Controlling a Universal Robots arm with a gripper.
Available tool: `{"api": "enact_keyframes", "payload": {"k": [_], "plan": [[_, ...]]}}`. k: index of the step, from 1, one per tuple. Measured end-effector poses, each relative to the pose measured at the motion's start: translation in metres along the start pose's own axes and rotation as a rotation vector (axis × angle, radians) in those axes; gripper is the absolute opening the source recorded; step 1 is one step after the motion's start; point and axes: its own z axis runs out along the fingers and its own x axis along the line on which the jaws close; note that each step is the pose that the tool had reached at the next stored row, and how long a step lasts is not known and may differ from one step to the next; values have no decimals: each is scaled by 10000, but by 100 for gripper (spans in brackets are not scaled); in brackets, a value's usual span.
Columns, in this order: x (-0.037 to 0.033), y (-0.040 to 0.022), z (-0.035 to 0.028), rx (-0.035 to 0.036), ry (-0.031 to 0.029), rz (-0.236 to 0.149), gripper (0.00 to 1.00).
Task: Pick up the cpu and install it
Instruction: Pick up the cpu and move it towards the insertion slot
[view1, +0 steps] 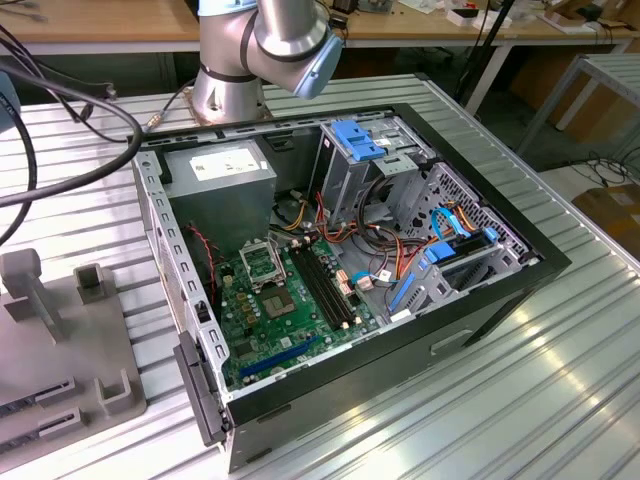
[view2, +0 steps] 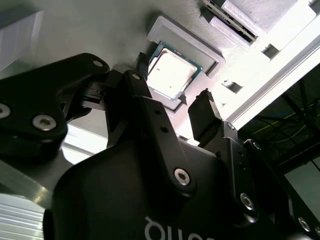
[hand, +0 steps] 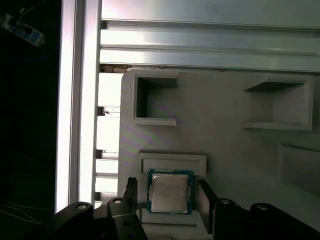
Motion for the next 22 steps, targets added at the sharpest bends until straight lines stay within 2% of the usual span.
{"api": "enact_keyframes", "payload": {"k": [9, 16, 22], "plan": [[-3, -2, 23, 12, 2, -1, 59], [-3, -2, 36, 92, 9, 3, 59], [-10, -3, 57, 103, 16, 4, 59]]}}
